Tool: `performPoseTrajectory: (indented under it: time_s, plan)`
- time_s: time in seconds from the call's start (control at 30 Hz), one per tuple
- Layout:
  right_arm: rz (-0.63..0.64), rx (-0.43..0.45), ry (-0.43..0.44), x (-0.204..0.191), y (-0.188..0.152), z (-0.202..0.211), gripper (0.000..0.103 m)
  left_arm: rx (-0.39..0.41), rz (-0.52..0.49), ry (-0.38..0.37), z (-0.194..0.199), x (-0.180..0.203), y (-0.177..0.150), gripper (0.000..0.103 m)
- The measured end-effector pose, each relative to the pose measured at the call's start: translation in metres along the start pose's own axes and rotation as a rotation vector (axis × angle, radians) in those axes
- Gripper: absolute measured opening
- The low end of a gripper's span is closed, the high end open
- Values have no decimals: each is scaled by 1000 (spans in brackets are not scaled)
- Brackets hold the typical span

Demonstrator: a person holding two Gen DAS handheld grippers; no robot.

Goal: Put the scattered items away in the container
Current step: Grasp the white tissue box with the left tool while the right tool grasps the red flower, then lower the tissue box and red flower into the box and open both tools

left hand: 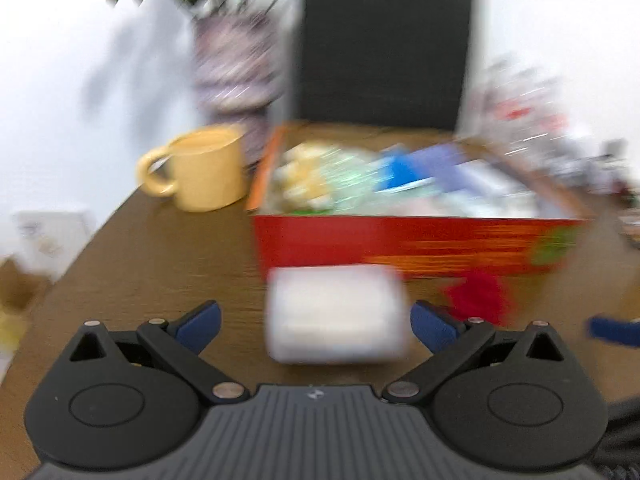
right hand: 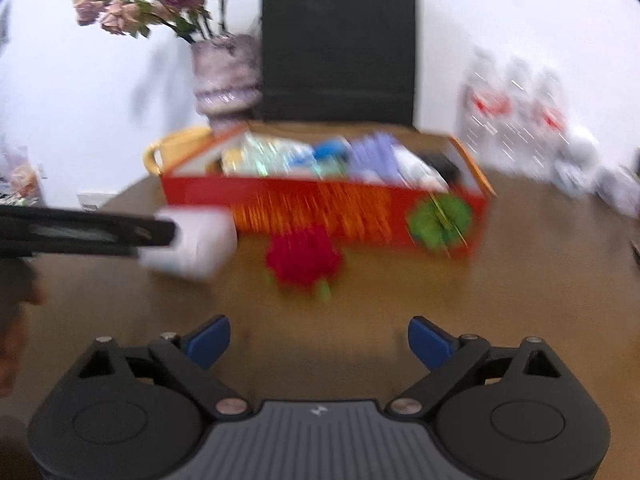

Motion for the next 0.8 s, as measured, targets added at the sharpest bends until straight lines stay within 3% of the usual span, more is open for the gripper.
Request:
performPoseTrajectory:
  time_s: [0.03, 0.1, 0.17, 0.3, 0.4, 0.5, 0.67, 0.8]
  plan:
    - [20, 22, 9, 0, 10, -14, 94, 4, 6, 9, -9, 0, 11, 103]
    - [26, -8, 0, 3, 19, -34, 92, 20, -7, -40, -13, 9, 14, 103]
    - [32, -36, 9, 4, 27, -51, 91, 35, -79, -64, -16, 20, 12, 103]
    - [129, -69, 32, -6, 33, -74, 89, 40, -140, -22, -33, 25, -1, 103]
    - [145, -63, 46, -9, 33, -82, 87, 9, -42, -72, -48, 14, -3, 103]
    - [98, -67, 90, -8, 33, -85, 70, -12, 4, -115, -54, 7, -3, 87]
    - [78, -46, 85, -7, 34, -78, 52, -37, -27, -153, -34, 4, -3, 84]
    - [90, 41, 92, -4, 48, -46, 51, 115, -71, -238, 19, 9, 14, 84]
Point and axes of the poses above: each gripper's, at about its wrist camera, not at the fingertips, and z roughly against the way its jaws point, x to its right, y to its top, the point moved 4 cm from there along -z, roughly the way its jaws point, and after that the axes turned 1 degree about -x, right-handed, at the moved point
